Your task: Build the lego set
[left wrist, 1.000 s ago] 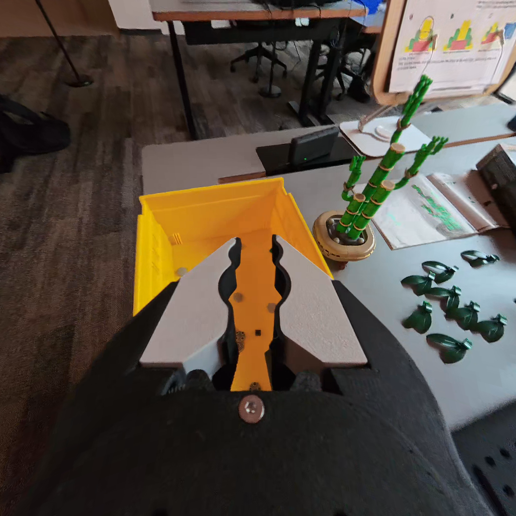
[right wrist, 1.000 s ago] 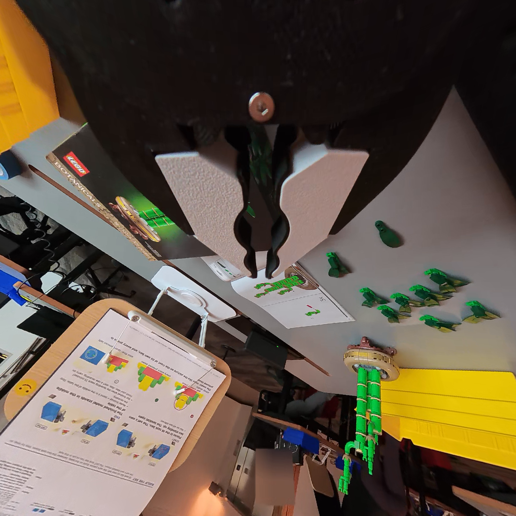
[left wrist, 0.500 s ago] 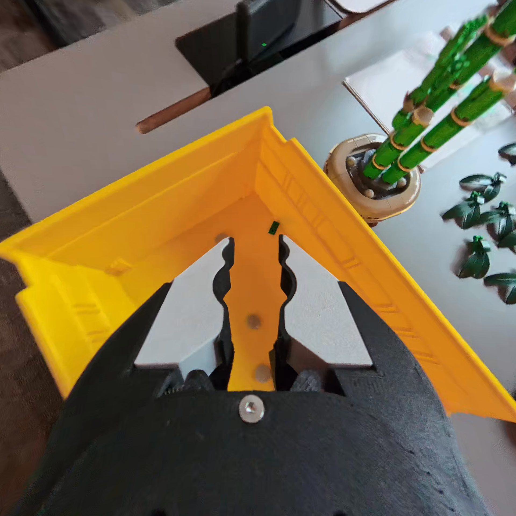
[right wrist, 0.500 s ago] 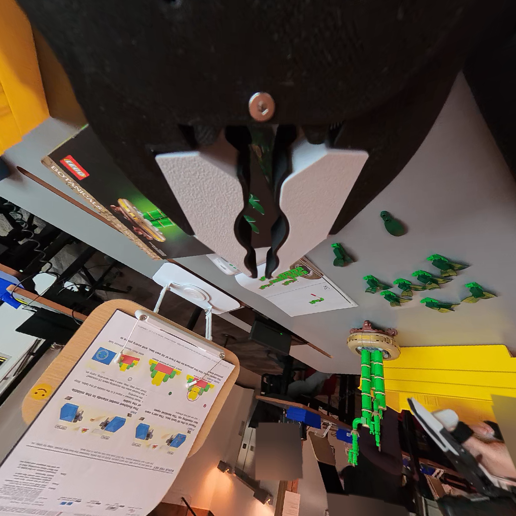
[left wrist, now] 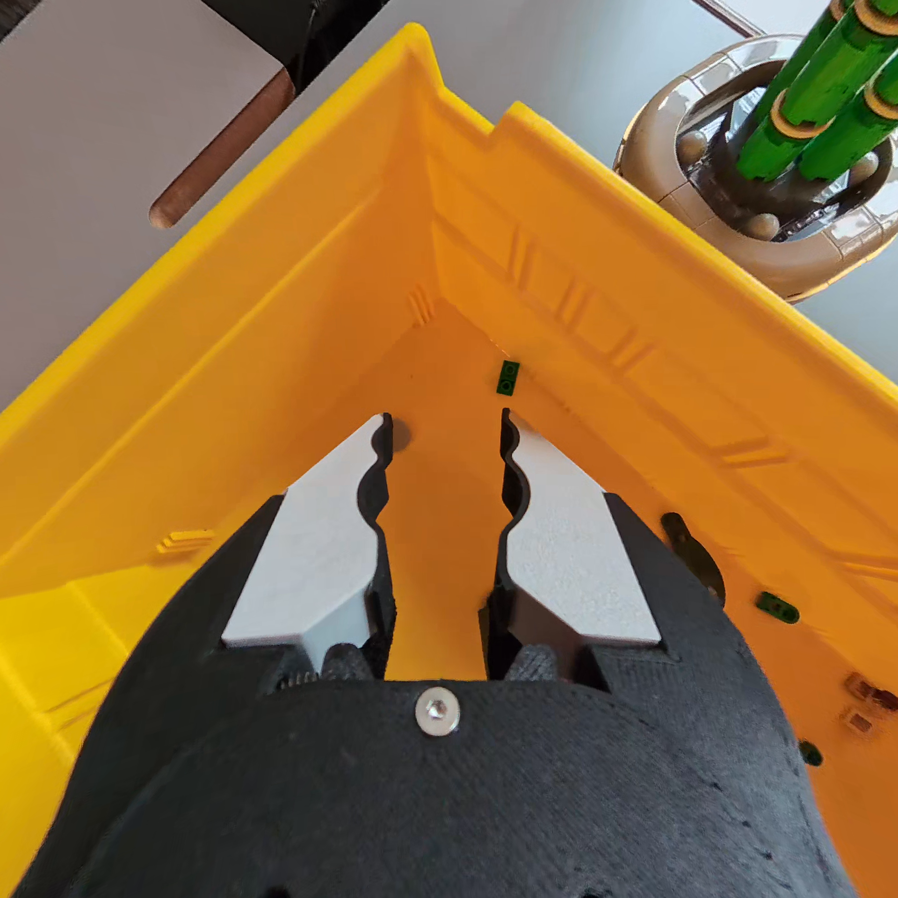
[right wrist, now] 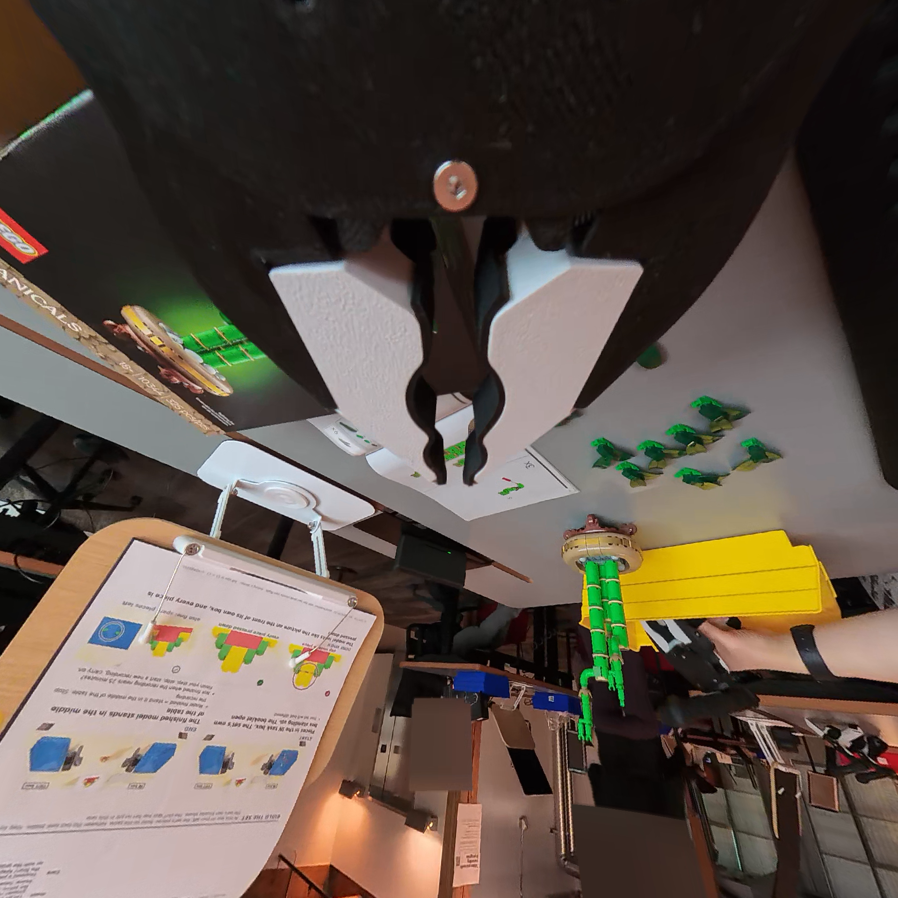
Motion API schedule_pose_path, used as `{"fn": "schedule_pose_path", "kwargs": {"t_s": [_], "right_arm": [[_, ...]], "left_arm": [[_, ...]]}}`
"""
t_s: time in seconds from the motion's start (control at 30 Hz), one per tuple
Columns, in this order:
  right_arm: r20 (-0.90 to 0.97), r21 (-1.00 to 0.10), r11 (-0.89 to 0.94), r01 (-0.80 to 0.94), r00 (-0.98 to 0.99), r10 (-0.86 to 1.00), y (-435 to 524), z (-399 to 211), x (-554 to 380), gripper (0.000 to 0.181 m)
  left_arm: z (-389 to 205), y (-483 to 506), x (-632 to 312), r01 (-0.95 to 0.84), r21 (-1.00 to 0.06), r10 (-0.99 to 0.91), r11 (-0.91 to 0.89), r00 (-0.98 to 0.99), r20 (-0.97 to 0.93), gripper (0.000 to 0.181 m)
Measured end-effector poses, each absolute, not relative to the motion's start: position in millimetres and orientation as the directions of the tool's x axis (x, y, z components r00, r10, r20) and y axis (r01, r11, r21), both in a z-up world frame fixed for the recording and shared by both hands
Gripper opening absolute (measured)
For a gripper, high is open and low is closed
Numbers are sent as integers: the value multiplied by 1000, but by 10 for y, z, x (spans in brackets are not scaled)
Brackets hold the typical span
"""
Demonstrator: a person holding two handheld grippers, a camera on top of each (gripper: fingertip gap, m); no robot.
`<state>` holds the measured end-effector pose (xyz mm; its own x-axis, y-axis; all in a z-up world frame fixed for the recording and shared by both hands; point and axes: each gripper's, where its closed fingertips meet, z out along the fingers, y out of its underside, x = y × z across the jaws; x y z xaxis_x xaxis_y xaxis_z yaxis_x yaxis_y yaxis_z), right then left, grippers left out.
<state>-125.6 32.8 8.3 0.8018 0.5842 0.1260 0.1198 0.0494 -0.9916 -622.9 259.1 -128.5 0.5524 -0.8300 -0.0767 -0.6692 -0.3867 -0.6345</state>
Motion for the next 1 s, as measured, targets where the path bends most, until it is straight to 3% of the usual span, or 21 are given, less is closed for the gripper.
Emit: {"fn": "schedule_pose_path", "kwargs": {"t_s": [0.47,0.8,0.87,1.0], "right_arm": [[30,-1000,12,28,782,623,364,86,-1181,7],[27,-998,-26,54,799,601,413,-25,-1138,8],[15,-999,-29,41,797,603,411,-21,-1136,9],[7,-999,-22,26,788,615,392,18,-1153,9]], "left_arm": [[-1443,2482,-6076,-773,-610,-928,-175,336,-160,33],[-1556,2508,-5905,-763,-630,-957,-144,270,-109,19],[-1571,2499,-5892,-769,-625,-960,-134,257,-110,7],[-1563,2518,-5958,-783,-606,-950,-142,280,-140,6]]}}
